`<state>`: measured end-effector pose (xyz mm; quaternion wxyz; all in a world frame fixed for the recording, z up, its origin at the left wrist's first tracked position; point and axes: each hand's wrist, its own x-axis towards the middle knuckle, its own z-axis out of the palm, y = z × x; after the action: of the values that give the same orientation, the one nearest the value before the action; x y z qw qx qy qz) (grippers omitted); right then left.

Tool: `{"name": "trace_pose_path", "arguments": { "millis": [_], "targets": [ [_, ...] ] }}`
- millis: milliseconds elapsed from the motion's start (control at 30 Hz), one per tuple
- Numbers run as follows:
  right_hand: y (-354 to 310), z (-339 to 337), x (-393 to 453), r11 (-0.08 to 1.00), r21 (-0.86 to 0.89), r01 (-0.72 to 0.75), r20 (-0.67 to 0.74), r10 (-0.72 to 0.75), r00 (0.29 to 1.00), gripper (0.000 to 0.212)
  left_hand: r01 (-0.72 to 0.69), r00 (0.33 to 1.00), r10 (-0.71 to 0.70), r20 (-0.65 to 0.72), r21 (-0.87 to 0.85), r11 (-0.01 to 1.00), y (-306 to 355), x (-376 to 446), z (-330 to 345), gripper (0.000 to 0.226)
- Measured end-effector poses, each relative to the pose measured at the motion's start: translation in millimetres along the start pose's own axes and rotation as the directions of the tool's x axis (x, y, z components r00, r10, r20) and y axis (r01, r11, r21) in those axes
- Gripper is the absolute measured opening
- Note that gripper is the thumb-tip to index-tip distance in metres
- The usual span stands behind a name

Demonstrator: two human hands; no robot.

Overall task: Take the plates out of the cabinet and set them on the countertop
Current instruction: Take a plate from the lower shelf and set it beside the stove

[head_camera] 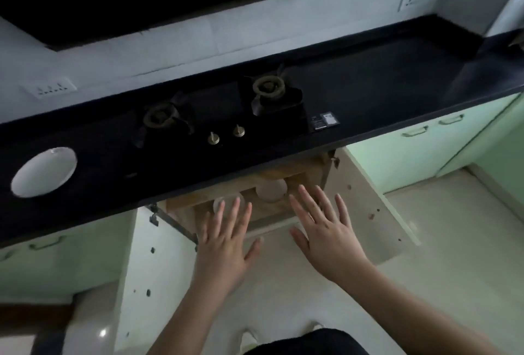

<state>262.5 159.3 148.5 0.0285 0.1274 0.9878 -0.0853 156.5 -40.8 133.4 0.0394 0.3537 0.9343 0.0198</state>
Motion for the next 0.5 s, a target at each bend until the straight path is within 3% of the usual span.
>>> {"name": "trace_pose_path", "arguments": {
  "millis": [267,500],
  "targets": [
    [-45.1,-0.1,20.7,0.98,-0.03,0.198,0.013,-0.197,0.98,0.069,0.216,0.976,-0.216,-0.029,-0.003,0.976,-47.5,-65.7,-5.1,0.072],
    [-93.8,12.2,18.4,0.979,-0.028,0.199,0.01,-0.199,0.98,0.069,0.284,0.958,-0.283,-0.036,-0.003,0.959,-79.8,-95.3,1.5,0.069]
  ]
}}
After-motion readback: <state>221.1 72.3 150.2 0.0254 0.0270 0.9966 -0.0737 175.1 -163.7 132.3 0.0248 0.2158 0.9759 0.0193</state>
